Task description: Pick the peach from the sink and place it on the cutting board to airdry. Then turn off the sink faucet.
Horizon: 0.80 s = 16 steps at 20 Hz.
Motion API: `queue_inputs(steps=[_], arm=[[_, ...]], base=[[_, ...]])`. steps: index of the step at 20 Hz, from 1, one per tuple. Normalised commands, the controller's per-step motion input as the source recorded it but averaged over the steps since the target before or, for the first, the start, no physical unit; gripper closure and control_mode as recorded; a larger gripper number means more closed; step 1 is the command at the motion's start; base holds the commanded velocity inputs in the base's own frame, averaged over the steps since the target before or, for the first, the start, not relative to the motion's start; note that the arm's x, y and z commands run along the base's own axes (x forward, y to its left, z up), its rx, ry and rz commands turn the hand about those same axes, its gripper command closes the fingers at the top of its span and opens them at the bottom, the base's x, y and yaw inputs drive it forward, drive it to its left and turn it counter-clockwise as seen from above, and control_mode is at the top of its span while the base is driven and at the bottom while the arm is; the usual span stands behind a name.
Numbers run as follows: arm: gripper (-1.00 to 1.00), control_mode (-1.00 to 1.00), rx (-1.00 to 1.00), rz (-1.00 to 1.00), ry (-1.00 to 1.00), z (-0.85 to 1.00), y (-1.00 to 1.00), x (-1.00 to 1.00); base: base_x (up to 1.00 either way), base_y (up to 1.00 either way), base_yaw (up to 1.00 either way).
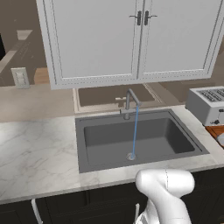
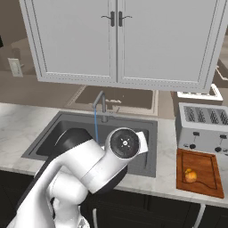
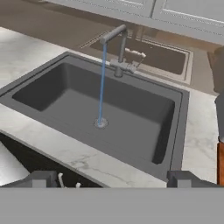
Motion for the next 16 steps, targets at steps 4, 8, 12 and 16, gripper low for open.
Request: queue_inputs(steps=[4, 8, 12, 16], arm=[[-1.00, -1.00, 0.05, -0.15, 0.10, 0.01, 0.08, -0.28], [-1.00, -1.00, 0.03, -0.19, 0.16, 0.07, 0.00, -0.33], [-1.00, -1.00, 0.02, -0.16, 0.17, 0.02, 0.00, -0.34], [-1.00, -1.00, 0.00, -0.16, 0.04, 0.00, 0.09, -0.40]], base=[[0.00, 0.00, 0.00], [0.00, 0.00, 0.00], [0.00, 0.00, 0.00], [0.00, 0.00, 0.00]])
